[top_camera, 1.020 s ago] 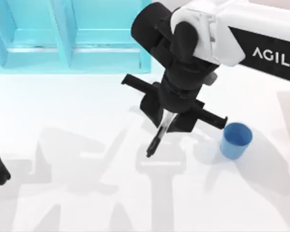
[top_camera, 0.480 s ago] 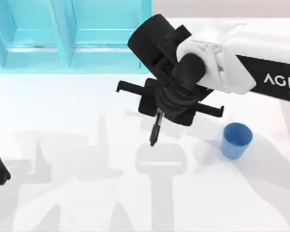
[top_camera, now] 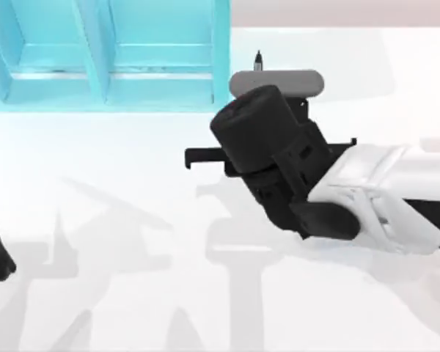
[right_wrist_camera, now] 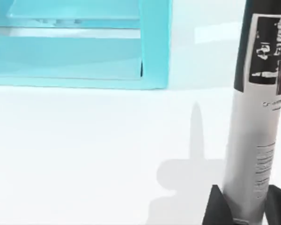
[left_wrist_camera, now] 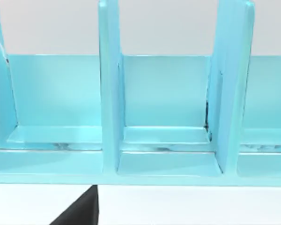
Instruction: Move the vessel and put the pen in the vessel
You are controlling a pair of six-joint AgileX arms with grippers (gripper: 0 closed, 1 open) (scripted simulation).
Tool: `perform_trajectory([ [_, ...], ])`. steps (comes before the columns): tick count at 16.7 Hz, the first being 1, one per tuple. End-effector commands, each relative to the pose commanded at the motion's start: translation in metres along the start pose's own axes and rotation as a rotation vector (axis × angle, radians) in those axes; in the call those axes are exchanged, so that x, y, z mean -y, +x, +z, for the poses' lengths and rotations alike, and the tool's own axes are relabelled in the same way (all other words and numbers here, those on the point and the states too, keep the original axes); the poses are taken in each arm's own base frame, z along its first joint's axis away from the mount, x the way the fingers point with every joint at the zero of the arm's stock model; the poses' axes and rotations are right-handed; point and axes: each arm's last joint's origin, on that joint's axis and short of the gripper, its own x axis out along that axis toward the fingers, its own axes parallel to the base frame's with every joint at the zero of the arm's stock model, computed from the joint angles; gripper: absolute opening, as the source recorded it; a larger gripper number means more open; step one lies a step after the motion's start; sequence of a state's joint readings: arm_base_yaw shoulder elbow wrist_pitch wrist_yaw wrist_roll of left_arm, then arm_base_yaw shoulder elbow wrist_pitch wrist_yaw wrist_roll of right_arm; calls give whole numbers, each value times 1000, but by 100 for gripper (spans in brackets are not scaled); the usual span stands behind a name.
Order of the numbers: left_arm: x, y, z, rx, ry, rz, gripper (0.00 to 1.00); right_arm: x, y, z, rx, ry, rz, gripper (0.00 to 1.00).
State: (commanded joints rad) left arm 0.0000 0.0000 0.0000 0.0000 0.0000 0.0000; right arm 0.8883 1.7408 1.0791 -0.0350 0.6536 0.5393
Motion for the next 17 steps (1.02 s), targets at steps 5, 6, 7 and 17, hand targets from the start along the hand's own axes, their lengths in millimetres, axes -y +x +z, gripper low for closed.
perform_trajectory([
  [5,0,0,0,0,0,0,100,17,-39,-22,335,-67,-121,0],
  [6,0,0,0,0,0,0,100,22,-47,-26,383,-65,-153,0],
  [7,0,0,0,0,0,0,100,27,-55,-30,425,-59,-184,0],
  [17,0,0,0,0,0,0,100,59,-93,-51,561,29,-362,0],
])
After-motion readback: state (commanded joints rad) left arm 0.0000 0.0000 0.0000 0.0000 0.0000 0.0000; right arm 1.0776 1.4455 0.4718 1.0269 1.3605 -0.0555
